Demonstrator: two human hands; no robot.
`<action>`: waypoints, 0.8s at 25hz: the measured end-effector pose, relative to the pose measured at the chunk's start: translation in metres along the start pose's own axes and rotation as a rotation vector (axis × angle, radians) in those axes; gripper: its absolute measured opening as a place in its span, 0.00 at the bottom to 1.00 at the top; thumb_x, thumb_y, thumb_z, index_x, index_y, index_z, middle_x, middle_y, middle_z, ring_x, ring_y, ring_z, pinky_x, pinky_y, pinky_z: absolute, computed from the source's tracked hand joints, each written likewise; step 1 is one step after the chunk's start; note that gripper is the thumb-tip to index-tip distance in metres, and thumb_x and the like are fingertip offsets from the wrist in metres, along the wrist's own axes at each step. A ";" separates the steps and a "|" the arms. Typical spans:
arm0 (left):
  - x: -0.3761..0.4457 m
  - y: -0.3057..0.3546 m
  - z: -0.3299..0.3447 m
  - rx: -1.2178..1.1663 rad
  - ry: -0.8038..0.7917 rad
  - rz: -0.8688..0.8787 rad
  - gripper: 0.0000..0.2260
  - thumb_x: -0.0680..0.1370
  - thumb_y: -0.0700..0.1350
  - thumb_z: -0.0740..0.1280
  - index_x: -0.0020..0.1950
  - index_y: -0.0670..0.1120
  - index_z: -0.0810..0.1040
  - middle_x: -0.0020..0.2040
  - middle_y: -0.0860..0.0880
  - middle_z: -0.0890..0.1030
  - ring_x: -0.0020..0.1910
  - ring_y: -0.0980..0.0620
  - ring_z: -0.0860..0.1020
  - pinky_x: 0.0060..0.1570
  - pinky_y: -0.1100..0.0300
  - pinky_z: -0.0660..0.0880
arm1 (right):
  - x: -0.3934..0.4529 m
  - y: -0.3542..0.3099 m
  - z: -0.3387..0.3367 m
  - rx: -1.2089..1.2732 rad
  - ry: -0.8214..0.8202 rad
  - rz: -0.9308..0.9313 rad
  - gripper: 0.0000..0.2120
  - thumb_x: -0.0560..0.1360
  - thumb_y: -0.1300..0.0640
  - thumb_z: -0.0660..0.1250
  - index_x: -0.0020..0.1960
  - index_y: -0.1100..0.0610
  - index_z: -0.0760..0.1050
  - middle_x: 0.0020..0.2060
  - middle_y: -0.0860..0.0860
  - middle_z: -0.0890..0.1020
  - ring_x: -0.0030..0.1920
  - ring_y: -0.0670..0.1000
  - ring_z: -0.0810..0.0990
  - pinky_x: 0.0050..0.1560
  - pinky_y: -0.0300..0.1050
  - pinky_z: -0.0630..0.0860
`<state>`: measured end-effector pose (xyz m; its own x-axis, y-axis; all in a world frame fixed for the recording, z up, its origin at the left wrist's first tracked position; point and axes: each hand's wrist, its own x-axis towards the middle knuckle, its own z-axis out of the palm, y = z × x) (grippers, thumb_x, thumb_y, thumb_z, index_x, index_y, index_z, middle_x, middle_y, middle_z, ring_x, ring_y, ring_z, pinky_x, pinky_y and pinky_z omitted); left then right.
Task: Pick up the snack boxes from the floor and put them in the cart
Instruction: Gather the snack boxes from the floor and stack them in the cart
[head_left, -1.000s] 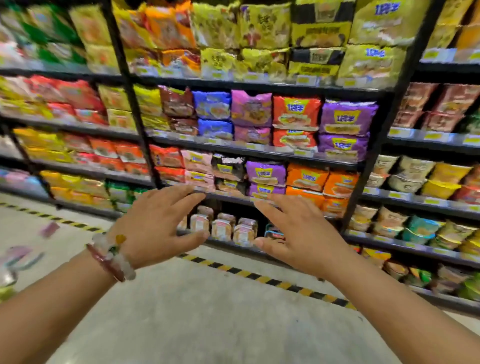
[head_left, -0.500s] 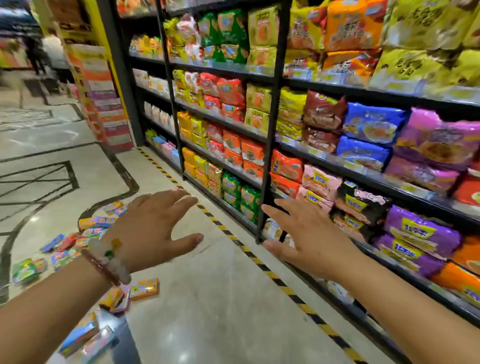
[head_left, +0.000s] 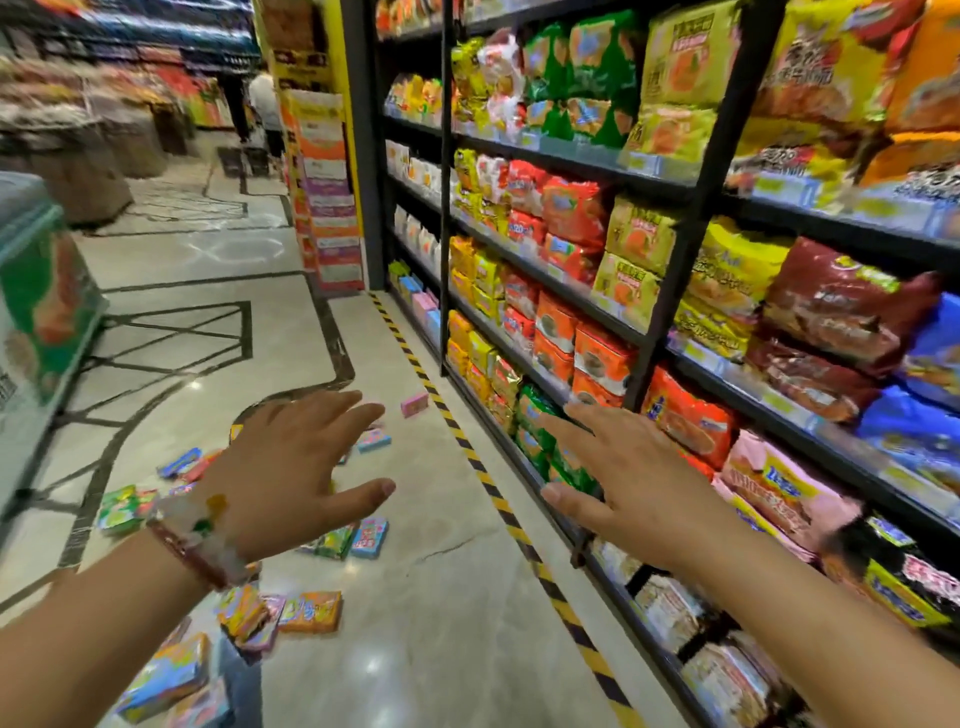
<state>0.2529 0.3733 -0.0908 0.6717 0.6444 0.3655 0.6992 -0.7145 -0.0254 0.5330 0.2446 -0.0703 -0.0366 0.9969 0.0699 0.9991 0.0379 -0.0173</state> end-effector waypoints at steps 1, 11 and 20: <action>0.009 -0.007 0.007 0.007 0.000 -0.008 0.37 0.74 0.72 0.45 0.65 0.48 0.76 0.61 0.45 0.79 0.58 0.42 0.79 0.54 0.45 0.74 | 0.017 0.007 0.004 0.009 -0.008 -0.009 0.36 0.71 0.27 0.39 0.76 0.39 0.44 0.76 0.44 0.52 0.75 0.48 0.50 0.73 0.48 0.49; 0.151 -0.128 0.097 0.018 -0.025 -0.044 0.38 0.74 0.72 0.44 0.65 0.48 0.75 0.63 0.45 0.78 0.59 0.43 0.78 0.55 0.45 0.73 | 0.226 0.056 0.056 0.031 -0.048 -0.060 0.43 0.63 0.24 0.28 0.75 0.37 0.39 0.76 0.43 0.49 0.75 0.48 0.47 0.73 0.48 0.49; 0.301 -0.256 0.149 0.079 0.019 -0.012 0.30 0.71 0.67 0.56 0.61 0.47 0.78 0.58 0.46 0.81 0.53 0.45 0.80 0.49 0.45 0.76 | 0.424 0.076 0.074 0.066 -0.064 -0.043 0.47 0.60 0.23 0.24 0.76 0.38 0.41 0.76 0.43 0.50 0.75 0.47 0.46 0.73 0.45 0.44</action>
<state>0.3122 0.7910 -0.1131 0.6592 0.6465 0.3840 0.7245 -0.6828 -0.0940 0.5921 0.6753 -0.1162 -0.0829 0.9965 0.0084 0.9932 0.0833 -0.0818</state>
